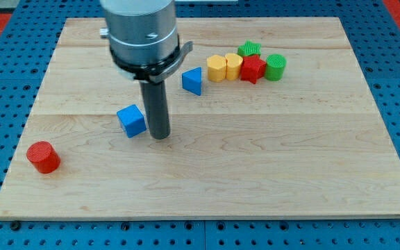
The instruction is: Separate the yellow blocks
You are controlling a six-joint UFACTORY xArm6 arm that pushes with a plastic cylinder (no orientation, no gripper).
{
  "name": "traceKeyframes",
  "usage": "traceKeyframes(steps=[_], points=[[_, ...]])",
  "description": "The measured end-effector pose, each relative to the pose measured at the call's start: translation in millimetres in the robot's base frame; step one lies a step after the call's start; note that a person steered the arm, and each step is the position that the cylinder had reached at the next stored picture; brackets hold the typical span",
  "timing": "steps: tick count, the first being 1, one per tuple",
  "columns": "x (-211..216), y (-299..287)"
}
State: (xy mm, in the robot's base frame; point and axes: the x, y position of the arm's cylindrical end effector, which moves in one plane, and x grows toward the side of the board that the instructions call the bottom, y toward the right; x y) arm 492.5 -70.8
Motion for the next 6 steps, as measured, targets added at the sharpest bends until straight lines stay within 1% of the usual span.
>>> traceKeyframes(steps=[1, 2, 3, 4, 5, 6], points=[[11, -22], [-7, -62], [-8, -75], [15, -51], [34, 17], [-14, 99]])
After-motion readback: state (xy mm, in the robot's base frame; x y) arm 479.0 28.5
